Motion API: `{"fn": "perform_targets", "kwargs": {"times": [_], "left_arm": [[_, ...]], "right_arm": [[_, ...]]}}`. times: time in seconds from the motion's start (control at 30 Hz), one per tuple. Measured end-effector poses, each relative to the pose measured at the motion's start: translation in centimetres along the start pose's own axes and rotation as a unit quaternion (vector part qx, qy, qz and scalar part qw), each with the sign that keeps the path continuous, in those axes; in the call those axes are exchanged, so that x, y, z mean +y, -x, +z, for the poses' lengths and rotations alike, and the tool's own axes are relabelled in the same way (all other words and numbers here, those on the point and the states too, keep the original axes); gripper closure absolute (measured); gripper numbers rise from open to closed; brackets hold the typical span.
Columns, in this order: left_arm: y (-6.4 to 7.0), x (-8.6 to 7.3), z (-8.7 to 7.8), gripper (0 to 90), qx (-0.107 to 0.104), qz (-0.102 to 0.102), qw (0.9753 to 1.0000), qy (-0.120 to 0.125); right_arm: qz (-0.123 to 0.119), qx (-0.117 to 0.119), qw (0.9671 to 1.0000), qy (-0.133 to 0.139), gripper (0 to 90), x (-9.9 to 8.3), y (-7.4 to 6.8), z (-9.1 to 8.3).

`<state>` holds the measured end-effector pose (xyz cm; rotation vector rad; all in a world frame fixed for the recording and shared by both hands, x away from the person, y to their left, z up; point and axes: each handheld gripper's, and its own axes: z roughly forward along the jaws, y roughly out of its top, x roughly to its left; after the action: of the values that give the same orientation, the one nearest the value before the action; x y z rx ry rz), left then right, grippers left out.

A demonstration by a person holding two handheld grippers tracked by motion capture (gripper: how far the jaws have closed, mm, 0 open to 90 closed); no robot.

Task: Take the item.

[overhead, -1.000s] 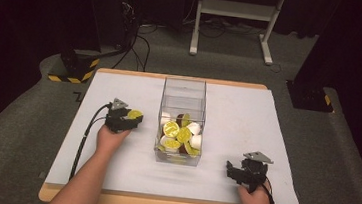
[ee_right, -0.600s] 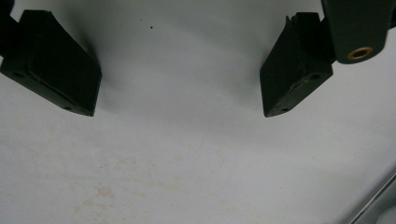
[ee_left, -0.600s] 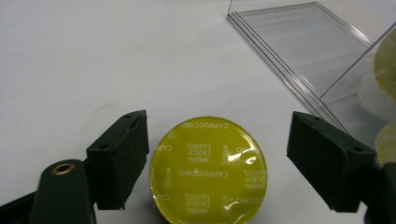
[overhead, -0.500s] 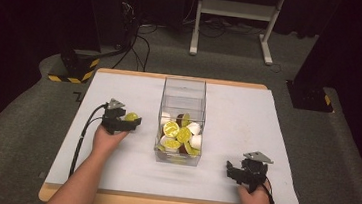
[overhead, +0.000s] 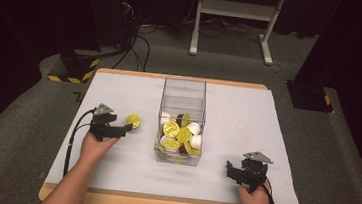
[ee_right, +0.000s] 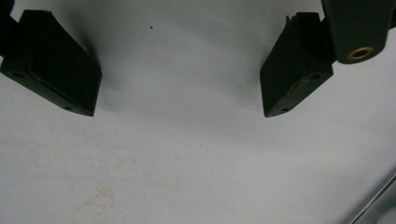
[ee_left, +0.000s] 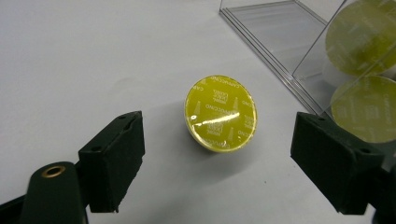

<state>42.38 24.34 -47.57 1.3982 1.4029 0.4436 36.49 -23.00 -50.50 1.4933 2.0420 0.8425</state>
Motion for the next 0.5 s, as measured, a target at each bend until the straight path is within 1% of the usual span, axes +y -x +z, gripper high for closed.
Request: {"fn": "perform_targets", "kwargs": {"times": [0.07, 0.1, 0.23, 0.27, 0.33, 0.4, 0.47, 0.5], "left_arm": [[-0.3, -0.2, -0.6, 18.3, -0.002, -0.002, 1.0000, -0.001], [-0.3, -0.2, -0.6, 18.4, -0.002, -0.002, 1.0000, -0.001], [-0.9, -0.9, -1.9, 18.8, -0.004, -0.005, 1.0000, -0.002], [-1.1, -1.0, -2.2, 19.0, -0.004, 0.000, 1.0000, -0.006], [-1.2, -1.4, -2.6, 19.3, -0.004, 0.000, 1.0000, -0.007], [-1.5, -1.9, -3.1, 19.5, -0.004, 0.005, 0.9999, -0.009], [-1.8, -2.3, -3.5, 19.4, -0.002, 0.012, 0.9999, -0.012], [-1.9, -2.5, -3.6, 19.3, -0.001, 0.007, 0.9999, -0.011]], "right_arm": [[0.000, 0.000, 1.0000, 0.001, 12.7, 0.0, 0.0, 0.0], [0.000, 0.000, 1.0000, 0.001, 12.7, 0.0, 0.0, 0.0], [0.000, 0.000, 1.0000, 0.001, 12.8, 0.0, 0.0, 0.0], [0.000, 0.000, 1.0000, 0.001, 12.7, 0.0, 0.0, 0.0], [0.000, 0.000, 1.0000, 0.001, 12.7, 0.0, 0.0, 0.0], [0.000, 0.000, 1.0000, 0.001, 12.7, 0.0, 0.0, 0.0], [0.000, 0.000, 1.0000, 0.000, 12.8, 0.0, 0.0, 0.0], [0.000, 0.000, 1.0000, 0.001, 12.7, 0.0, 0.0, 0.0]]}}
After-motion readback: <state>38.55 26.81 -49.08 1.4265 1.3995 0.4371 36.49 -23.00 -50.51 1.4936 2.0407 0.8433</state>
